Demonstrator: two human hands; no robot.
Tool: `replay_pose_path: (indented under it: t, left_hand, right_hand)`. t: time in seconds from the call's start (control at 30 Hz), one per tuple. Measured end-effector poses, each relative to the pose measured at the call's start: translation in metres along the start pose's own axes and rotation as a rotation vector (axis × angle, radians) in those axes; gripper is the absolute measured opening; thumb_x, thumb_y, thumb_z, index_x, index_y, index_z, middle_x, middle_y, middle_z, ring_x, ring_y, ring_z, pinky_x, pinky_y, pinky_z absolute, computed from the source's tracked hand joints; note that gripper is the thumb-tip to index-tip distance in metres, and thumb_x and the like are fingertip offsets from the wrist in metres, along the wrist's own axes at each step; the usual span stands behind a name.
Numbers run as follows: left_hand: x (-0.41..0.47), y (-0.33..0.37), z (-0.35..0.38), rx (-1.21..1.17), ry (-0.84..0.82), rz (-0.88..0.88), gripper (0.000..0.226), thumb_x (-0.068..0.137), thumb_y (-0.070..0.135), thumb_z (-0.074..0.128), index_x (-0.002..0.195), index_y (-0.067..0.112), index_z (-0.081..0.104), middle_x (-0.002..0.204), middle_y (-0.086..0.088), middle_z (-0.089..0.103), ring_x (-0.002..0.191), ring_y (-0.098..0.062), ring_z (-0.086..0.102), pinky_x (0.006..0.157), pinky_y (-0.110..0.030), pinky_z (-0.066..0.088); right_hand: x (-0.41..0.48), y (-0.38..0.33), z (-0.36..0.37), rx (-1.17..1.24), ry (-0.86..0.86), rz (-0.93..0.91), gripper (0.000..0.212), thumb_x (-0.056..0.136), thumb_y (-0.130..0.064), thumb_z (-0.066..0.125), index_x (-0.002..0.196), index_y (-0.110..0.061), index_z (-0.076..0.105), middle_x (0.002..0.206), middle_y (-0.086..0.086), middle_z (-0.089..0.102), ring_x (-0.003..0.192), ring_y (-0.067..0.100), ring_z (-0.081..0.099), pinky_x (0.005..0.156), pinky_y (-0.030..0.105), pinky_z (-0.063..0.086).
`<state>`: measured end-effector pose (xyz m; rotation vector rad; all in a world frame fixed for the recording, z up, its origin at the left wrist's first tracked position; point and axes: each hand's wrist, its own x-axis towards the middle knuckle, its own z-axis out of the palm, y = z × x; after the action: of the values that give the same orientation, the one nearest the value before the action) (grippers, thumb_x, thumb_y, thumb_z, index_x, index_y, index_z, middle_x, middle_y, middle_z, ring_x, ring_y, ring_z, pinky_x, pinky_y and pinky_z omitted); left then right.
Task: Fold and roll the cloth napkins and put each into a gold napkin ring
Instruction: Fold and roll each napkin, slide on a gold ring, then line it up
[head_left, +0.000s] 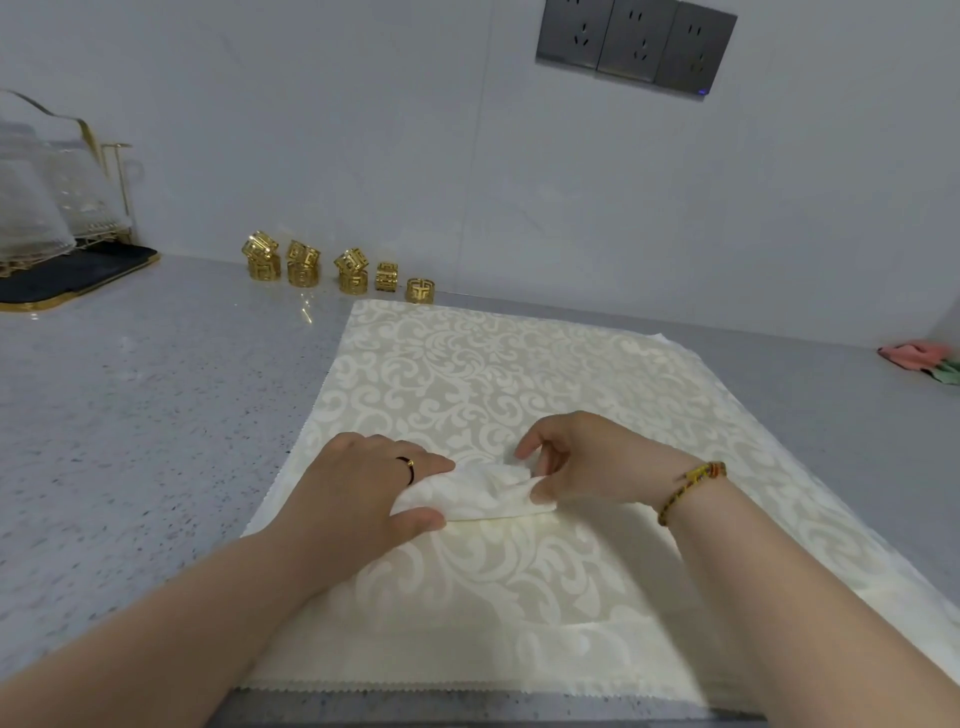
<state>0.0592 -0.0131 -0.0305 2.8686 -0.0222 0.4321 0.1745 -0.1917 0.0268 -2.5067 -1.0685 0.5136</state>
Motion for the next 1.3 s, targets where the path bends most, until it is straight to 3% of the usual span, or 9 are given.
replay_pose_path:
  t: [0.1,0.2,0.3,0.4,0.5,0.7,0.9,1.1,1.3]
  left_hand:
    - [0.000,0.001,0.000,0.025,0.007,0.002,0.090,0.051,0.070,0.001,0.133,0.049,0.034,0.134,0.029,0.039,0.123,0.003,0.034,0.087,-0.007,0.002]
    - [-0.001,0.005,-0.003,0.054,-0.006,-0.005,0.091,0.051,0.069,0.000,0.133,0.048,0.034,0.135,0.029,0.038,0.123,0.003,0.033,0.086,-0.007,-0.001]
    - [0.004,0.018,-0.010,0.097,0.028,-0.012,0.094,0.051,0.073,0.002,0.133,0.042,0.035,0.135,0.028,0.038,0.123,0.002,0.034,0.092,-0.010,0.001]
    - [0.018,0.038,-0.009,0.148,0.008,0.034,0.081,0.074,0.074,0.026,0.142,0.031,0.024,0.139,0.015,0.041,0.124,-0.007,0.039,0.105,-0.021,0.012]
    - [0.038,0.057,-0.001,0.236,-0.085,0.079,0.059,0.087,0.053,0.044,0.138,0.025,0.036,0.128,0.006,0.051,0.114,-0.016,0.050,0.097,-0.026,0.030]
    - [0.053,0.059,0.009,0.154,-0.145,-0.016,0.038,0.085,0.043,0.054,0.116,0.023,0.051,0.104,0.004,0.061,0.095,-0.016,0.058,0.067,-0.023,0.033]
    - [0.041,0.059,0.013,0.174,-0.046,0.020,0.032,0.089,0.043,0.046,0.116,0.025,0.050,0.101,0.005,0.064,0.095,-0.017,0.058,0.072,-0.024,0.034]
    - [0.040,0.030,-0.001,0.104,0.062,-0.051,0.029,0.088,0.046,0.046,0.112,0.030,0.052,0.102,0.009,0.063,0.097,-0.012,0.056,0.071,-0.022,0.032]
    - [0.051,-0.033,-0.022,0.146,0.169,-0.269,0.038,0.086,0.049,0.051,0.119,0.029,0.050,0.110,0.005,0.062,0.103,-0.017,0.056,0.069,-0.023,0.033]
  right_hand:
    - [0.007,0.004,-0.005,0.071,-0.108,0.081,0.035,0.078,-0.016,0.069,0.112,-0.018,0.059,0.077,-0.013,0.054,0.073,0.001,0.052,0.076,0.014,0.040]
    - [0.006,0.004,-0.002,0.039,-0.087,0.066,0.027,0.078,-0.016,0.069,0.104,-0.016,0.065,0.075,-0.013,0.051,0.068,0.000,0.049,0.064,0.008,0.038]
    - [0.000,0.009,0.002,0.049,-0.008,0.030,0.015,0.078,-0.018,0.069,0.091,-0.021,0.063,0.084,-0.016,0.047,0.082,0.003,0.047,0.064,0.006,0.036]
    - [-0.004,0.012,0.007,0.119,0.052,-0.017,0.015,0.076,-0.017,0.071,0.073,-0.025,0.058,0.096,-0.007,0.053,0.088,0.007,0.049,0.068,0.007,0.037]
    - [-0.004,0.016,0.012,0.133,0.112,-0.043,0.026,0.075,-0.017,0.072,0.065,-0.031,0.053,0.092,-0.004,0.054,0.083,0.009,0.050,0.068,0.011,0.037]
    - [-0.010,0.028,0.022,0.390,0.135,-0.082,0.025,0.078,-0.010,0.070,0.070,-0.028,0.056,0.064,-0.014,0.043,0.047,-0.010,0.047,0.049,0.005,0.035]
    - [-0.009,0.038,0.022,0.726,0.233,-0.037,0.007,0.085,-0.017,0.061,0.082,-0.022,0.065,0.083,-0.008,0.063,0.078,0.004,0.057,0.065,0.004,0.044]
    - [-0.003,0.037,0.031,0.569,0.358,-0.011,0.020,0.089,-0.013,0.056,0.073,-0.025,0.060,0.071,-0.013,0.056,0.059,-0.008,0.052,0.057,0.000,0.038]
    - [0.009,0.037,0.037,0.495,0.451,-0.036,0.019,0.089,-0.008,0.053,0.092,-0.026,0.054,0.072,-0.010,0.051,0.054,-0.007,0.045,0.058,0.005,0.038]
